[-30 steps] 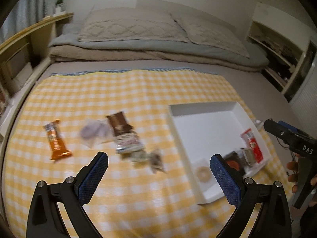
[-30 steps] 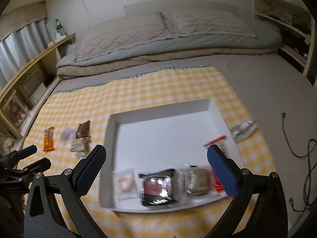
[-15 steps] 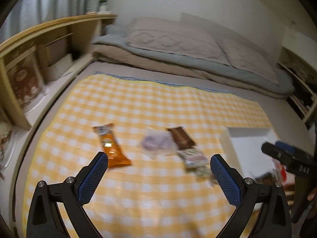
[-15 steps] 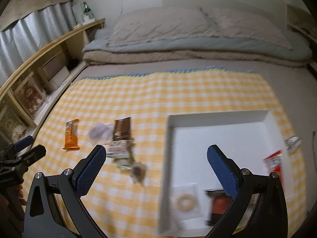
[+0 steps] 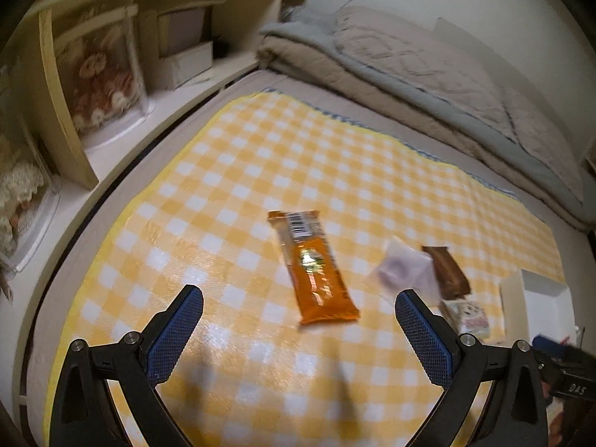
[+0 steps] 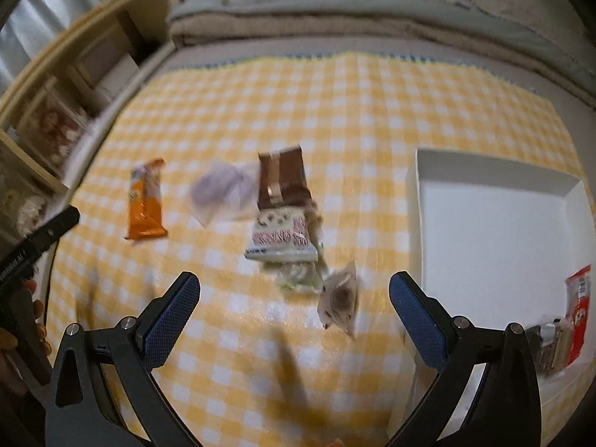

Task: Organize snacks
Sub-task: 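Lift both tools from the tray toward the remaining snacks on the cloth, then grasp the orange bar with left tool while right tool grasps small clear packet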

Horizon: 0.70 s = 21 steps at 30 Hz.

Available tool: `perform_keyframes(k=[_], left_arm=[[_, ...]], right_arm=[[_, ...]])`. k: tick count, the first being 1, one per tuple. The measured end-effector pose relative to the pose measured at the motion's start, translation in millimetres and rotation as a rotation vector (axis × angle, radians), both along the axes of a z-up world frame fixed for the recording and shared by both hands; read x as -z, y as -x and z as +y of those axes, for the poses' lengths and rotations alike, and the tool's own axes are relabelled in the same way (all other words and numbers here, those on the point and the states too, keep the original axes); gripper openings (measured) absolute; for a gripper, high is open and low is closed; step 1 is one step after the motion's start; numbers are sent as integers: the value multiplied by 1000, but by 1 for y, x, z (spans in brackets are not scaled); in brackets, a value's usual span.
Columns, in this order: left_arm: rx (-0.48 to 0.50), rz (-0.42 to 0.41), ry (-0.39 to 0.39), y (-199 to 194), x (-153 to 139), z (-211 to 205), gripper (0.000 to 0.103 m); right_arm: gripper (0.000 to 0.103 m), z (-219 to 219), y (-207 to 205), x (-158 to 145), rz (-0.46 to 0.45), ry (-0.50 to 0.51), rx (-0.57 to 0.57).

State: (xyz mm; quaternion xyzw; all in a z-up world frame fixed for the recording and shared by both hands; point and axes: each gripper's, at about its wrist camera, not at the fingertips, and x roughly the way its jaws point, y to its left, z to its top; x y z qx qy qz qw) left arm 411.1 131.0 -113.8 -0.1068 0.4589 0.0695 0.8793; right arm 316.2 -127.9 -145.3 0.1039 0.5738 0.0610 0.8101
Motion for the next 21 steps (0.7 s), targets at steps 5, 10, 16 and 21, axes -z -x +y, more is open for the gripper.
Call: perform_keyframes(k=[5,10,16,21], left_arm=[[-39,39,60,-25,25,14,103],[-53,51,99,-50,38,8,103],[-59,83,69,-73,57,-11,101],[-68,110,-4,-90,71,-27,95]], right_arm=[[67,-15,-5,17,87,-91,58],[46,-28,-4,26,135,-98,84],[41,-24,-4,40,184,-53,48],[41,-7,-2,55,215,65,-51]])
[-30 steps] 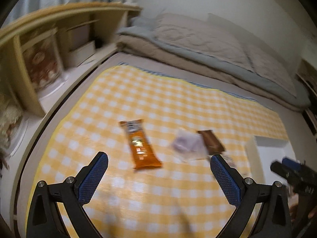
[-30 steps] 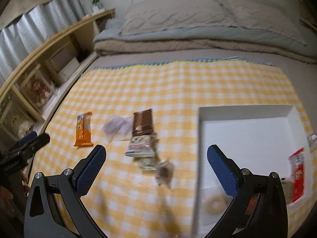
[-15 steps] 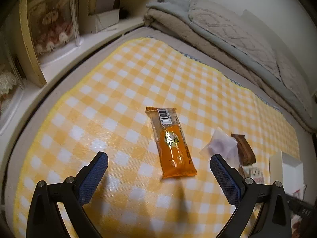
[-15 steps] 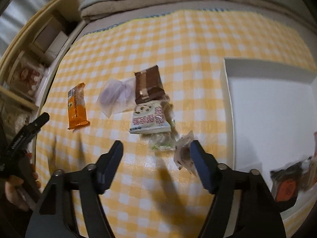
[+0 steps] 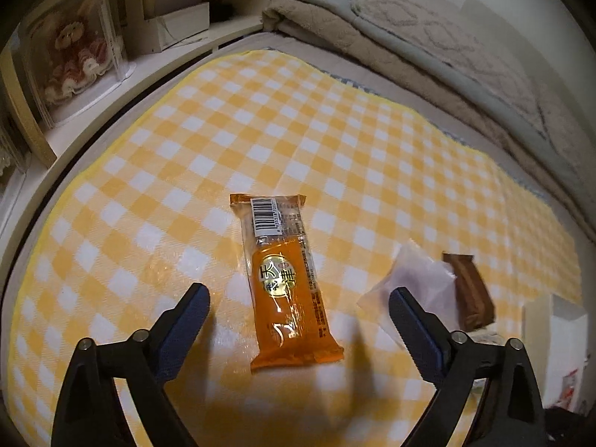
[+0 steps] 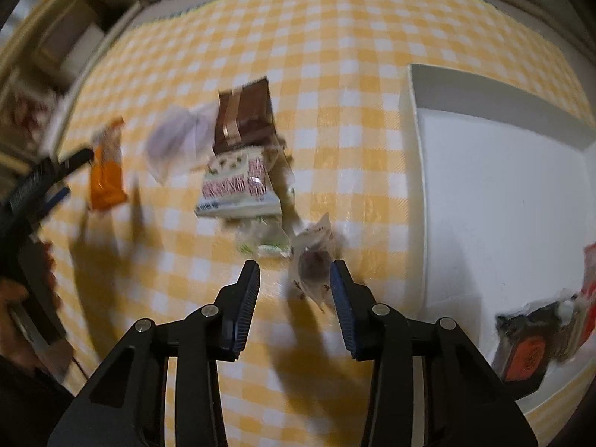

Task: Organize snacks
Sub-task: 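Grasp the orange bar with left tool while right tool grasps small clear packet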

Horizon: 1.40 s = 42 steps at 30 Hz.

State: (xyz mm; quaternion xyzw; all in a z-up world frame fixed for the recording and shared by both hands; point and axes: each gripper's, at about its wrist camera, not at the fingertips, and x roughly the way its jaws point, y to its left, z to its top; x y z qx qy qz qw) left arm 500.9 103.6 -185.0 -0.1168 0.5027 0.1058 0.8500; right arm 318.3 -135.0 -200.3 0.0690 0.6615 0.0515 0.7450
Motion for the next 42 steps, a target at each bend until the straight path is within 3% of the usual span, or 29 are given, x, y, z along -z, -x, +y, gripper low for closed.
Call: perform_keyframes(k=[4,6,14,17,20,25,37,42], left_arm=[[-18,27,-16,-12,12,-6,88],[-35,45,-27,-17,19,-6,84],[-80,79,-23,-25,35,6,73],[-80,79,-25,-26,34,8,61],[-64,86,1,-27,35,8,41],[-44,80,-17,-26,27,10,35],[9,57,-21,-1,2,-2,34],[16,43,20,11,-14,-2,34]], right_arm=[[40,9,3,13,18,67,-70],[33,11,4,17,19,81,-75],[30,9,3,20,-6,58,-58],[31,3,-1,20,-5,37,-43],[30,-8,-5,18,-14,35,-44],[23,-12,-9,4,-61,54,-37],[18,-9,-11,-29,-141,40,-59],[17,-4,-7,-45,-173,16,-55]])
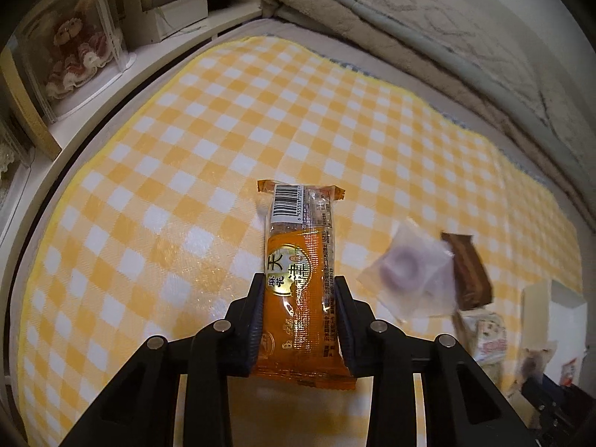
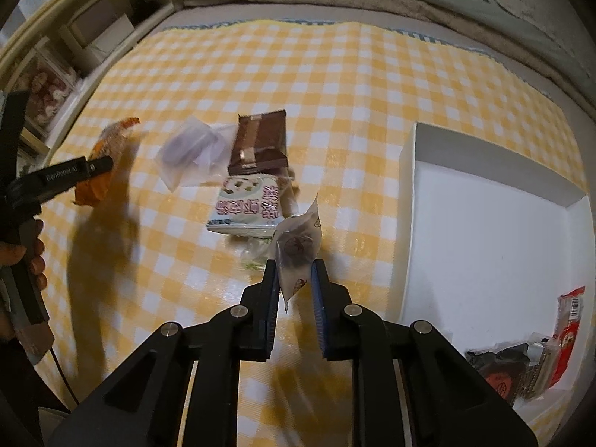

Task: Organize snacks
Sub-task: 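Grasp the orange bar with left tool while right tool grasps small clear packet, then carry both packets over the white tray and release them inside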

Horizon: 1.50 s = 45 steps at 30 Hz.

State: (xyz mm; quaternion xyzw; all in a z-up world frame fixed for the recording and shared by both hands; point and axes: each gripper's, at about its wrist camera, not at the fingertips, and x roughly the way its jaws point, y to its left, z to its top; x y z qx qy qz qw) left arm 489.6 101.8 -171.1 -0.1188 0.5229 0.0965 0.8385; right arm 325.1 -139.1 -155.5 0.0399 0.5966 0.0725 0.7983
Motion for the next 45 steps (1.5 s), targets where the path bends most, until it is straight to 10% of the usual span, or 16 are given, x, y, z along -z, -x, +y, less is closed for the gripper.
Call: perform_keyframes(k=[24,45], left_arm=[[237,-304,139,108,-124,-82,34],[340,-94,423,100,-69,-203,34]], right_arm=[[16,-60,35,-81,-314,-40,94],[16,-177,78,-76,-269,23,291]])
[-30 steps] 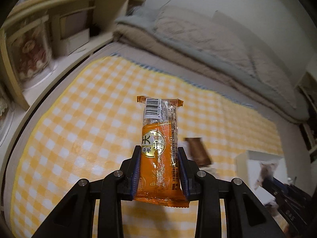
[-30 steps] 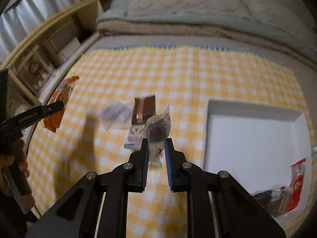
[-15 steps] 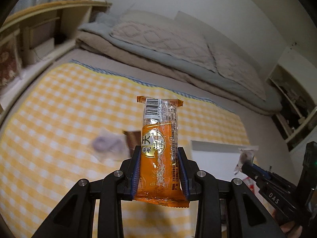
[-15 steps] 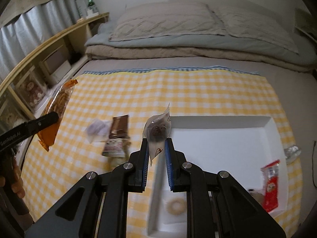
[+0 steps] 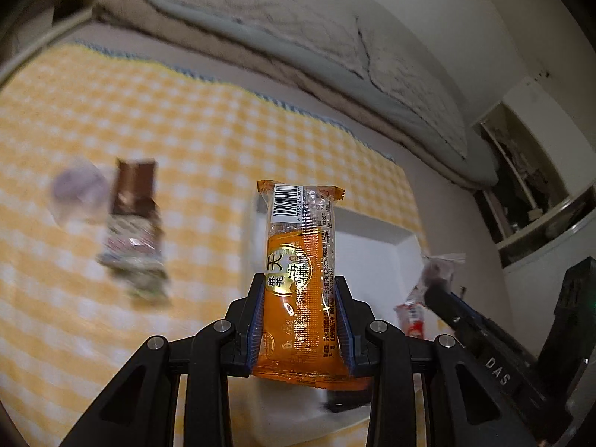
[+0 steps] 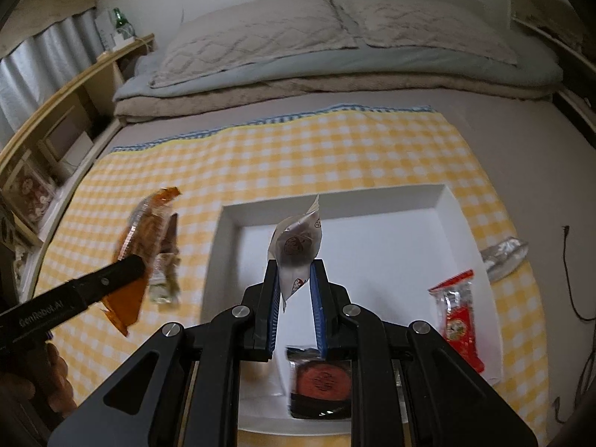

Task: Organize snacks
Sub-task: 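Carry both packets over the white tray and release them inside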

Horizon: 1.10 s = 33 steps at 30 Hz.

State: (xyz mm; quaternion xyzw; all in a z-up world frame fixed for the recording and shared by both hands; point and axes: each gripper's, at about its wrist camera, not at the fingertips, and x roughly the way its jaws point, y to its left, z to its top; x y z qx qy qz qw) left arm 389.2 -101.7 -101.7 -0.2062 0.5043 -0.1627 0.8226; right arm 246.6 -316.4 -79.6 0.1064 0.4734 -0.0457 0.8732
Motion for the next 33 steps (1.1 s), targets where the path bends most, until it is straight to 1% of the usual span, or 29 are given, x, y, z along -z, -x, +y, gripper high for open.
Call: perform_keyframes(k=[3,5,10,12,14,17,19,20,22,24,27,30,33], left_arm=[[6,32,22,-11,11,-21,34],[9,49,17,-19,23,-29,34],[-4,70,-29,-48,50,-45,34],[-10,75,-46,-55,57,-47,34],[-13,70,-61,-61,65,-53,34],[-9,39,-86,-67,72,-59,35],[12,20,-110,-71,78,-65,37],[21,10,-131,-74,79,-66,38],[43,-3,-138,-71,78,-65,47],[53,-8,-148,-74,78,-64,52],[68,-8,-158,-75,76,-60,54],[89,-6,-152,-75,73,-59,54],[110,-16,-183,-73,68,-57,59]], right_arm=[[16,-7,1,3,10,1,9],[16,-10,1,6,18,3,13],[16,-12,-4,14,43,4,7],[16,-10,-6,19,56,2,-4],[16,-7,-8,26,78,-11,-18],[16,-5,-12,36,108,-22,-34],[16,-4,-14,42,123,-36,-37],[16,-5,-16,44,129,-44,-36],[16,-6,-19,50,142,-62,-33],[16,-7,-22,56,159,-77,-33],[16,-5,-28,64,183,-86,-41],[16,-2,-32,69,199,-94,-54],[16,0,-33,73,206,-96,-62]])
